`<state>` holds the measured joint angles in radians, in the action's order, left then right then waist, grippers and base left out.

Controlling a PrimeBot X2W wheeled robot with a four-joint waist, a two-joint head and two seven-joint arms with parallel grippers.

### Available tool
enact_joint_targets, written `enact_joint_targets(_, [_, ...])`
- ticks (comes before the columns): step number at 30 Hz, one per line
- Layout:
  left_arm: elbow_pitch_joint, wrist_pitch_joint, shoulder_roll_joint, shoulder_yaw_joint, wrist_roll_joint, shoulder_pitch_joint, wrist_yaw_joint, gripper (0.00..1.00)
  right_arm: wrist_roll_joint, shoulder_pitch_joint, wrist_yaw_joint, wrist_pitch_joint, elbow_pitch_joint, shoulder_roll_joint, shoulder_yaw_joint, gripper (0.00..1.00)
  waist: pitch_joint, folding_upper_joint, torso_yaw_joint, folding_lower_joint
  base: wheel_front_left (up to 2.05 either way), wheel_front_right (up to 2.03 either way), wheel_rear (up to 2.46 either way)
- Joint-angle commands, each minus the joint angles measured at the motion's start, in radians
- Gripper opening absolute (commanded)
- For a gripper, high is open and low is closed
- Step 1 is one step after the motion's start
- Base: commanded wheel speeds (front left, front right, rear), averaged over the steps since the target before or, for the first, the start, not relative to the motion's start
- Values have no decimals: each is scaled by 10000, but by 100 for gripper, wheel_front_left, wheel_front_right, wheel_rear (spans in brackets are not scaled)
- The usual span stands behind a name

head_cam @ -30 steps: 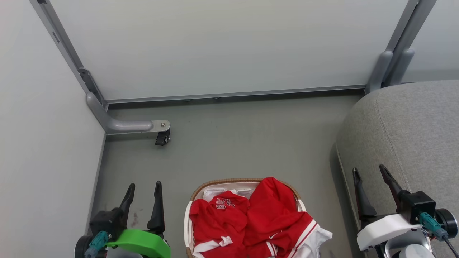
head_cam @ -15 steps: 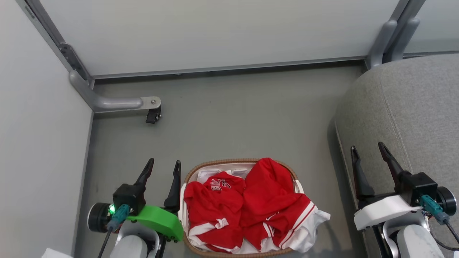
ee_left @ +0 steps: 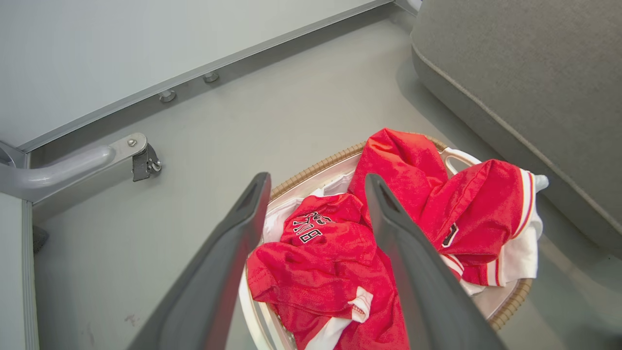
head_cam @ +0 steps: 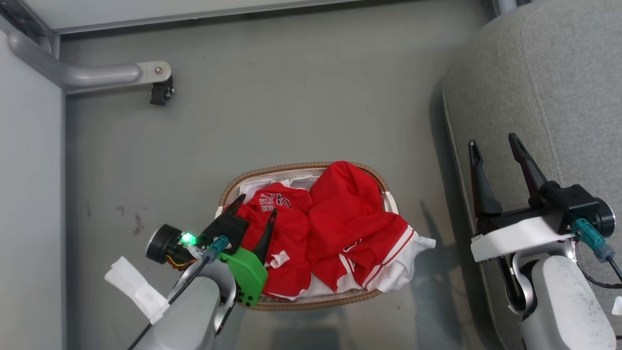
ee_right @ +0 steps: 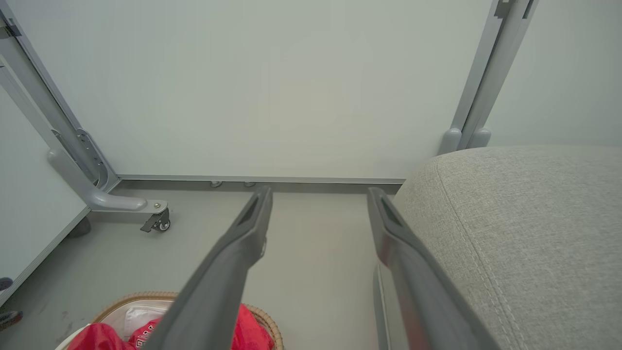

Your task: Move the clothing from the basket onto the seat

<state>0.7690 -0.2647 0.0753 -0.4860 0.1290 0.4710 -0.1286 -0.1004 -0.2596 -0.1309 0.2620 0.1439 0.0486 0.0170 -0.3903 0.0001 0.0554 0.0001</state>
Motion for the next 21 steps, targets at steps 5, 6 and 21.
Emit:
enact_joint_targets(5, [1473, 3, 340, -1139, -301, 1298, -32, 100, -315, -554, 3, 35, -113, 31, -279, 100, -1861, -1, 1033, -1, 0, 0, 0])
enact_joint_targets(6, [1734, 2, 351, -1367, -338, 1514, -31, 100, -358, -636, 3, 35, -123, 31, -332, 100, -2013, -1, 1113, -1, 0, 0, 0])
enact_joint_targets(21, [4404, 105, 536, -2751, -62, 3692, -32, 100, -1092, -1390, 3, 35, -422, 28, -1133, 100, -3726, -1, 2211, -1, 0, 0, 0])
